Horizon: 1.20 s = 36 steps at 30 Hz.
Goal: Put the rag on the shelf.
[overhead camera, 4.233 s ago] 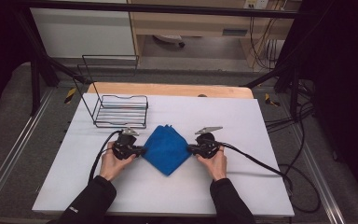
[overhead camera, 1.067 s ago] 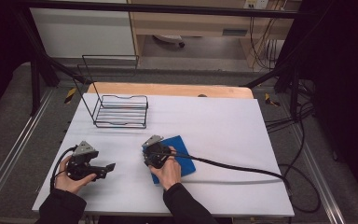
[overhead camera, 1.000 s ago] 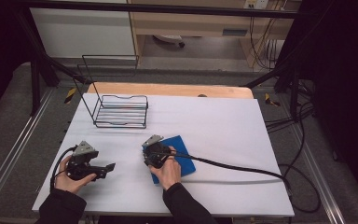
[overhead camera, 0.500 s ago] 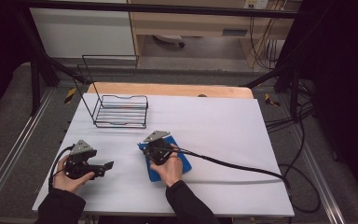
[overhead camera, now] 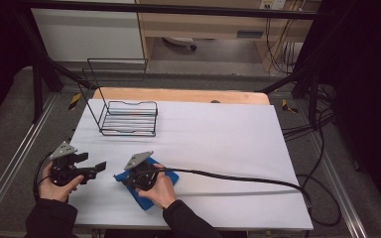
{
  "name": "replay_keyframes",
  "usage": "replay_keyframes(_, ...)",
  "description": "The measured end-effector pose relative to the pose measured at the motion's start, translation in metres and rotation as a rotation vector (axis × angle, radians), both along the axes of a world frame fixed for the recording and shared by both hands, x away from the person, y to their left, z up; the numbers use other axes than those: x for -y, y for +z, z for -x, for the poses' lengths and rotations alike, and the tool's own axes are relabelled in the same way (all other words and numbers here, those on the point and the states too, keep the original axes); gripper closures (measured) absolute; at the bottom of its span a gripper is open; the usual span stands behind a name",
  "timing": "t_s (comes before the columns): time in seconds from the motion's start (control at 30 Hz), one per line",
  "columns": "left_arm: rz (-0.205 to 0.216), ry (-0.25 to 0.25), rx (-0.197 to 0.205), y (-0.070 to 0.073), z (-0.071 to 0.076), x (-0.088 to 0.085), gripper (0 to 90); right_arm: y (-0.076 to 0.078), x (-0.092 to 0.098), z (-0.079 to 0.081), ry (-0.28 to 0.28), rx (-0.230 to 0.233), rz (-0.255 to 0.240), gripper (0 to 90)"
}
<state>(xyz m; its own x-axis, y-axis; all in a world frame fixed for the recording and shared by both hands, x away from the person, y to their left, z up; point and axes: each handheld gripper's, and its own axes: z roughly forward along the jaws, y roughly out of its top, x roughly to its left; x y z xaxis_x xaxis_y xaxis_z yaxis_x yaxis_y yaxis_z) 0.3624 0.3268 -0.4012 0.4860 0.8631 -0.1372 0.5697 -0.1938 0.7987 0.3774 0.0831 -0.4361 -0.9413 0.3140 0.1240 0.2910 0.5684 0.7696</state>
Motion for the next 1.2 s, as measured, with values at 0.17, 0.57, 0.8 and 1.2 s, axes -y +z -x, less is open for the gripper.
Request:
replay_keyframes(0.17, -0.035, -0.059, -0.033, -0.004, 0.0, 0.014, 21.5, -0.004, -0.001, 0.006, 0.008, -0.031, 0.007, 66.3)
replay_keyframes(0.57, -0.078, -0.195, -0.108, -0.008, 0.006, 0.041, 38.3, 0.031, 0.064, -0.004, -0.164, 0.04, -0.025, 39.5)
replay_keyframes(0.8, -0.07, -0.215, -0.12, -0.003, 0.008, 0.047, 45.1, 0.038, 0.086, 0.0, -0.19, 0.035, -0.06, 33.5)
replay_keyframes(1.2, -0.054, -0.29, -0.221, -0.004, 0.012, 0.063, 59.1, 0.009, 0.127, -0.005, -0.33, 0.034, 0.072, 41.7)
